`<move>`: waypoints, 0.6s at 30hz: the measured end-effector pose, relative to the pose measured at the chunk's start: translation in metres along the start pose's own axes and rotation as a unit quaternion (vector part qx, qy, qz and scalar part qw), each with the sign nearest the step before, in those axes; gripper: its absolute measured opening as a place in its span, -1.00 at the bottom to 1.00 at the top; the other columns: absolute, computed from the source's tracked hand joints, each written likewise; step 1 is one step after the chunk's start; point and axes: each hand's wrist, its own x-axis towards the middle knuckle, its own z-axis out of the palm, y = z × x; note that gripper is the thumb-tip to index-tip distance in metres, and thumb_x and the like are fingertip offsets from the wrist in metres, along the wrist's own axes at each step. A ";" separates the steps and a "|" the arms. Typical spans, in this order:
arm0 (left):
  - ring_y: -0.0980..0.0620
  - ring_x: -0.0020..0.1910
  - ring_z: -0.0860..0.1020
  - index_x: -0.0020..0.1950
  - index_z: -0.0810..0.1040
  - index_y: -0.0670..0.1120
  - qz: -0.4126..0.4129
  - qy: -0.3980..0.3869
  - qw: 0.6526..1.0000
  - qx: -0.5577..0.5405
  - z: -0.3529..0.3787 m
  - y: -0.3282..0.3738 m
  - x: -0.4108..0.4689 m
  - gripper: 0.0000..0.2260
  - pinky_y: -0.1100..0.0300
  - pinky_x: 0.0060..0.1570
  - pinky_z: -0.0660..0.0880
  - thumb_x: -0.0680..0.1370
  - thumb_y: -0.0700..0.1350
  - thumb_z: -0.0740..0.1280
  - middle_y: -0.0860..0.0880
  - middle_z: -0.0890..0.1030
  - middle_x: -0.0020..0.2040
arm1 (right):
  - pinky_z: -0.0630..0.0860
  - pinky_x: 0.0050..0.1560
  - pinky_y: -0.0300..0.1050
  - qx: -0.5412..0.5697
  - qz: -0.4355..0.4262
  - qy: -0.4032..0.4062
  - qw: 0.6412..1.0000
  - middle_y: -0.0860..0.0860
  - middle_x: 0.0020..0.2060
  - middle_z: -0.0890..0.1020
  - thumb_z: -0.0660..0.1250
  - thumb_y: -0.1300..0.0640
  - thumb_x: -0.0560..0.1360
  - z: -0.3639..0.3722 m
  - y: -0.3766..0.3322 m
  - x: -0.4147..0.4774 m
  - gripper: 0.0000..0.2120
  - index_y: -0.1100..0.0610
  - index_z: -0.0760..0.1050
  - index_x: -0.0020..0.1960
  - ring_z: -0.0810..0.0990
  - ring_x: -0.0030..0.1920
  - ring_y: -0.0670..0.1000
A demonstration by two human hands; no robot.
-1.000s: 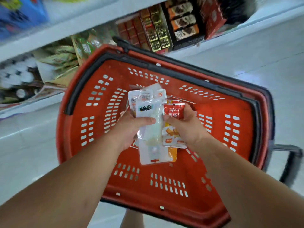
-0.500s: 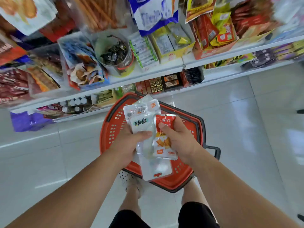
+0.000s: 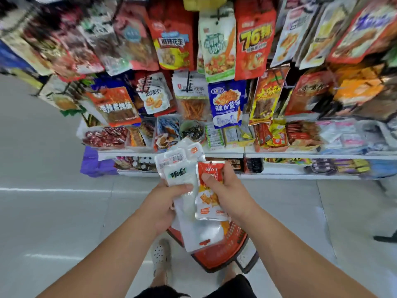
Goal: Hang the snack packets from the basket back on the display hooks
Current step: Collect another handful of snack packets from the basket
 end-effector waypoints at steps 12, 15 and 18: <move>-0.23 -0.05 0.74 0.28 0.64 -0.19 0.111 -0.037 0.992 -0.044 -0.116 0.090 -0.090 -0.60 -0.05 -0.18 0.68 0.44 -0.37 0.44 -0.28 0.73 0.10 | 0.66 0.11 0.16 -0.013 -0.092 0.003 0.996 0.02 0.01 0.72 0.41 0.00 0.60 0.180 -0.056 -0.031 -0.83 -0.11 0.50 0.16 0.73 0.03 0.09; -0.27 -0.03 0.73 0.31 0.61 -0.22 0.131 -0.032 0.990 -0.030 -0.170 0.113 -0.107 -0.55 -0.06 -0.19 0.67 0.42 -0.37 0.45 -0.30 0.72 0.11 | 0.66 0.11 0.19 0.003 -0.084 0.004 0.996 0.03 0.00 0.74 0.41 0.05 0.60 0.243 -0.057 -0.035 -0.85 -0.12 0.53 0.14 0.74 0.01 0.10; -0.28 -0.05 0.73 0.32 0.59 -0.23 0.141 -0.030 0.989 -0.034 -0.223 0.136 -0.125 -0.48 -0.06 -0.23 0.67 0.36 -0.34 0.47 -0.30 0.71 0.11 | 0.65 0.14 0.22 0.002 -0.075 -0.013 0.997 0.05 0.05 0.74 0.43 0.05 0.60 0.301 -0.060 -0.039 -0.80 -0.09 0.53 0.20 0.74 0.04 0.12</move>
